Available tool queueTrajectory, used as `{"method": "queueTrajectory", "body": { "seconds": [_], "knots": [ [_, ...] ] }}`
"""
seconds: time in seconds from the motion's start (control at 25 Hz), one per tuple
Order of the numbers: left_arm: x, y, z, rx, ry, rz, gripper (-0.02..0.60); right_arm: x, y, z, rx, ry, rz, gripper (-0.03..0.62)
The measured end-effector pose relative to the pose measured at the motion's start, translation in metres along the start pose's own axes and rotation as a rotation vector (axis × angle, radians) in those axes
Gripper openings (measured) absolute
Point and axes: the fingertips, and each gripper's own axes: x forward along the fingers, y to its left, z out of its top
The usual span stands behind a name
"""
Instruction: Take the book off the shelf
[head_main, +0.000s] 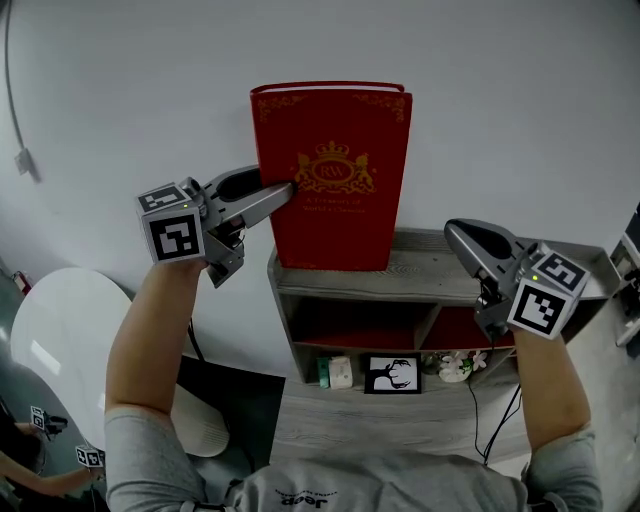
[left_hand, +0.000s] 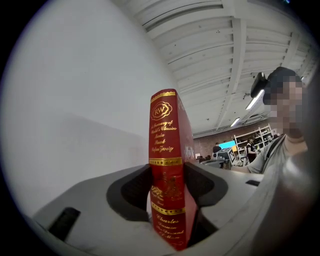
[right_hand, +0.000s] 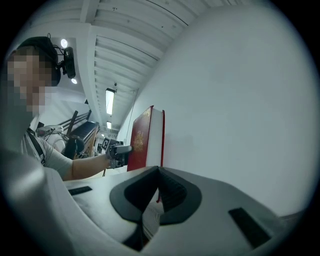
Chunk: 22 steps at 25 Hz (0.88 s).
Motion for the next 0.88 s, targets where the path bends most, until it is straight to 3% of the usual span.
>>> {"method": "queueTrajectory", "body": {
  "seconds": [0.24, 0.6, 0.88],
  "knots": [
    [0.0, -0.001, 0.0, -0.003, -0.004, -0.043, 0.25, 0.008, -0.008, -0.005, 0.003, -0.001, -0.045, 0.021],
    [0.004, 0.006, -0.006, -0.095, -0.004, -0.091, 0.249, 0.011, -0.025, 0.002, 0.055, 0.075, -0.114, 0.021],
    [0.004, 0.002, -0.003, -0.066, -0.049, -0.121, 0.247, 0.012, -0.024, 0.017, -0.048, 0.084, -0.149, 0.021]
  ]
}}
